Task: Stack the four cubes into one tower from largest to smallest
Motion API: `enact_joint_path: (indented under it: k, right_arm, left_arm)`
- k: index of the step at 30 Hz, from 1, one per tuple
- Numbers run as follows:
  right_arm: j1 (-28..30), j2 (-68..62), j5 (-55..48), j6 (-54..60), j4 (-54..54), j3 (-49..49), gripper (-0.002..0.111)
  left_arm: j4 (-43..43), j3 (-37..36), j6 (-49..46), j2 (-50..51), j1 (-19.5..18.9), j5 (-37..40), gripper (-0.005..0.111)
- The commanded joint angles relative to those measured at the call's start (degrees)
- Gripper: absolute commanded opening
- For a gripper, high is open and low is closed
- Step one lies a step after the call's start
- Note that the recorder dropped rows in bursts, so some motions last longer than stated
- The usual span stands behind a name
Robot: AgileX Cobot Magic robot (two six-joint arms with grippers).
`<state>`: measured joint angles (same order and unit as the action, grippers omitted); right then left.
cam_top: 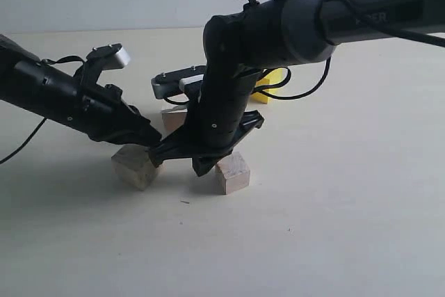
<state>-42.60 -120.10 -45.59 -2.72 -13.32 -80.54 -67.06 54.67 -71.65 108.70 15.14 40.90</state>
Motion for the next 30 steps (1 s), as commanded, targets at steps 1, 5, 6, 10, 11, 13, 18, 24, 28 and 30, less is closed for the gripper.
enact_joint_path:
  k: [1,5,6,10,11,13,18,24,28,30]
  right_arm:
    - [0.0,0.0,-0.2,-0.2,0.5,0.2,0.000]
    - [0.0,0.0,-0.3,-0.1,0.7,0.2,0.000]
    - [0.0,0.0,-0.3,-0.1,2.2,0.2,0.000]
    - [0.0,0.0,0.0,-2.0,6.8,0.2,0.000]
    - [0.0,0.0,0.1,-2.0,7.4,0.2,0.000]
    - [0.0,0.0,0.1,-3.0,8.4,0.2,0.000]
    - [0.0,0.0,0.0,-5.3,12.0,0.2,0.000]
    - [0.1,0.0,-0.2,-5.4,12.4,0.2,0.000]
    - [0.3,0.0,-1.9,-6.6,14.9,0.2,0.000]
    - [0.6,0.0,-3.2,-7.7,15.7,0.2,0.000]
  left_arm:
    - [-0.6,-0.1,-0.5,0.1,0.3,-2.9,0.000]
    - [2.7,-0.1,2.0,2.1,0.3,-1.8,0.000]
    - [3.3,-0.9,2.3,2.2,0.3,-1.7,0.000]
    - [3.8,-3.5,2.3,1.4,0.3,-2.1,0.000]
    - [3.9,-4.5,2.3,1.0,0.3,-2.3,0.000]
    - [3.9,-5.2,2.3,0.4,0.3,-2.8,0.000]
    - [5.6,-7.1,3.5,-2.4,0.2,-4.5,0.000]
    - [10.6,-9.3,7.8,-5.2,0.2,-8.0,0.000]
    - [13.5,-10.3,10.7,-7.0,0.2,-10.1,0.000]
    - [14.0,-10.3,11.3,-7.8,-0.2,-10.2,0.000]
